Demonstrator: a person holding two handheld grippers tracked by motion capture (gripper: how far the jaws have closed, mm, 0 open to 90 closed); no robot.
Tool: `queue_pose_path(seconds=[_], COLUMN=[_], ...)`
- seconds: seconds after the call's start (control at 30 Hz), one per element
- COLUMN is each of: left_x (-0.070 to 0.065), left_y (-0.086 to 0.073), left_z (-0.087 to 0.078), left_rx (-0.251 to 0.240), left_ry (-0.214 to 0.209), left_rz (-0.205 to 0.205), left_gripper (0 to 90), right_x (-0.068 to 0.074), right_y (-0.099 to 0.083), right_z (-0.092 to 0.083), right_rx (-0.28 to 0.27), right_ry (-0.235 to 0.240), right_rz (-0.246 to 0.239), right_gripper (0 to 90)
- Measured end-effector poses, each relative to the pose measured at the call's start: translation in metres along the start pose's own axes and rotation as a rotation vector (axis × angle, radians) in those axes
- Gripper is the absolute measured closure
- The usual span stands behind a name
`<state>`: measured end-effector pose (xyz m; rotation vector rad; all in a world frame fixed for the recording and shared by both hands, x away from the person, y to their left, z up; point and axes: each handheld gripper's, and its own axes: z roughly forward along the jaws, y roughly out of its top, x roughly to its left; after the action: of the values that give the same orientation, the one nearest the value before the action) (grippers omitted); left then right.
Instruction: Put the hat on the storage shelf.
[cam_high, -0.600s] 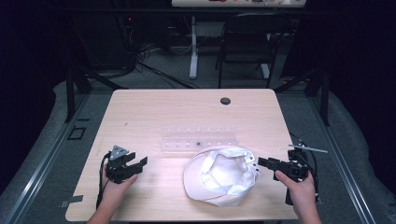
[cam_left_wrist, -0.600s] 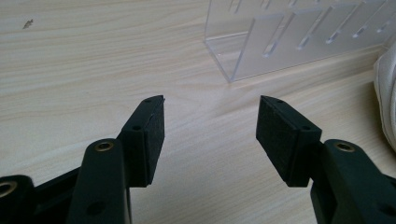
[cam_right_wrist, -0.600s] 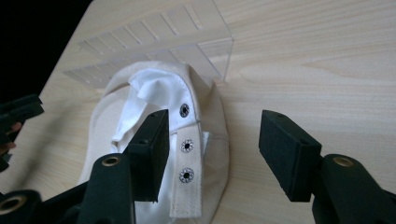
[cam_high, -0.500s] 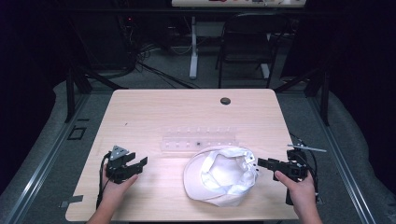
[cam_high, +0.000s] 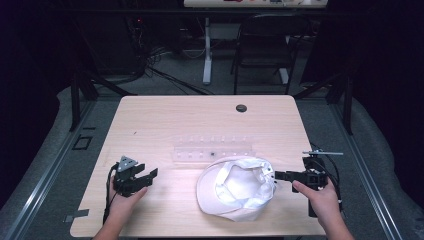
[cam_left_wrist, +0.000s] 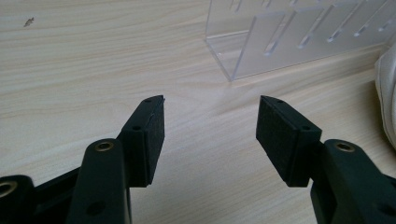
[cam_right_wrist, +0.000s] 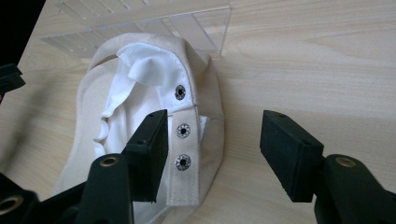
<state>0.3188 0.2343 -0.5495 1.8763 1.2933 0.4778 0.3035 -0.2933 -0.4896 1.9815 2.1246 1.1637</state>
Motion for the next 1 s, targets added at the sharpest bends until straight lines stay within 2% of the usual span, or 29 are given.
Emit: queue_pose_path(seconds=[0.17,0.43,0.5,0.7,0.8,0.83,1.0], left_x=[0.0,0.0,-0.001,-0.001,-0.001,-0.001,-0.002], left_y=[0.0,0.0,0.0,-0.001,-0.001,-0.001,-0.001], left_z=[0.0,0.0,0.0,0.0,0.001,0.001,0.002], left_rx=[0.001,0.002,0.002,0.002,0.003,0.005,0.005], left_ry=[0.0,0.0,0.0,0.002,0.001,0.001,0.001], left_rz=[0.001,-0.001,0.0,0.004,0.006,0.007,0.011], left_gripper=[42.5,42.5,42.5,42.5,42.5,42.5,42.5], right_x=[0.002,0.003,0.003,0.003,0.003,0.002,0.002], right_y=[0.006,0.01,0.01,0.008,0.006,0.006,0.007], right_z=[-0.004,-0.005,-0.004,0.001,0.005,0.006,0.015], right_rx=[0.038,0.089,0.117,0.139,0.144,0.163,0.171], right_ry=[0.023,0.087,0.104,0.121,0.126,0.13,0.134], right_rz=[0.016,0.031,0.034,0.044,0.067,0.058,0.066], right_gripper=[40.7,38.5,38.3,37.0,36.8,36.8,36.5])
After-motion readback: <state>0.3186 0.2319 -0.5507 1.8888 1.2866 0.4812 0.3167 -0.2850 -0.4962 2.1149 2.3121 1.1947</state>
